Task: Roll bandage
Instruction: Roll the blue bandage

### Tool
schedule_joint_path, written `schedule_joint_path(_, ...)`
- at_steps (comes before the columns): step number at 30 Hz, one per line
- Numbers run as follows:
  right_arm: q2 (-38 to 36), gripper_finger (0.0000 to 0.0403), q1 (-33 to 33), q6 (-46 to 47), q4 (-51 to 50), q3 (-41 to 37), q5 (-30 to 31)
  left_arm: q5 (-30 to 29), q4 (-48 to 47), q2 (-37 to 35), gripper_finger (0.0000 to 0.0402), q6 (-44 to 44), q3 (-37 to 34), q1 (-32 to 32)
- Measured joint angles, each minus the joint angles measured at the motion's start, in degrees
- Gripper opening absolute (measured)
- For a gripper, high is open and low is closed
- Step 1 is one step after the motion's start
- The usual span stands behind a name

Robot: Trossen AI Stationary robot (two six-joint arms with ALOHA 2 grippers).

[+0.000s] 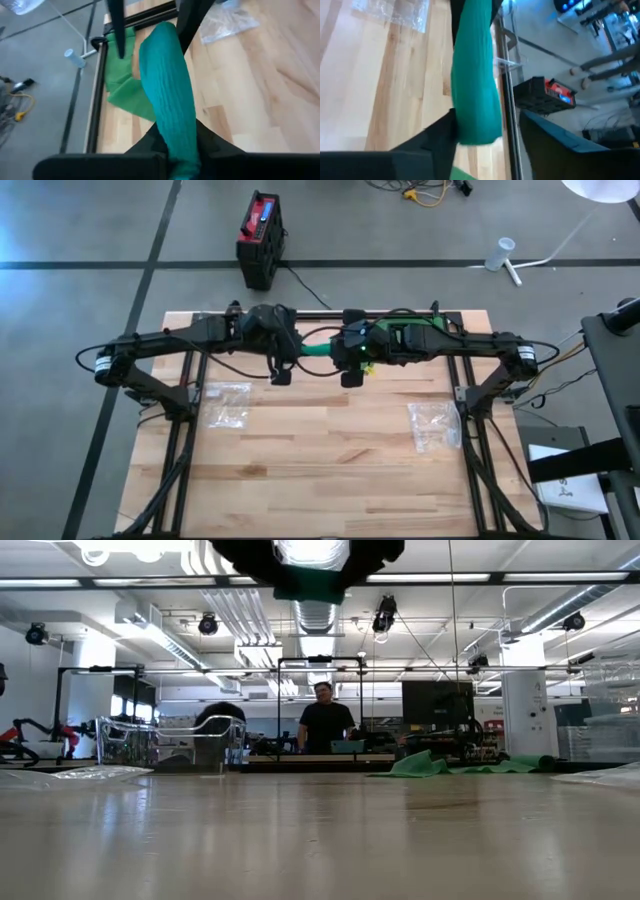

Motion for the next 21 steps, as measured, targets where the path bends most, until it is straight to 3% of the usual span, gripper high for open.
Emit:
schedule_joint_path(6,2.6,0.0233,0.9,-4.0,1.8,0.1,-0.2,1.5,0.1,0.7,0.0030,-4.1,0.0,-0.1)
schedule_joint_path(15,6.8,0.0204,1.9,-8.1,1.2,4.5,-0.1,1.5,-2.7,3.0,0.0023,-9.5,0.0,0.0)
schedule_joint_path(21,10.6,0.0199,1.9,-8.3,-4.3,6.7,-0.5,1.4,-0.3,4.3,0.0035,-9.5,0.0,-0.4)
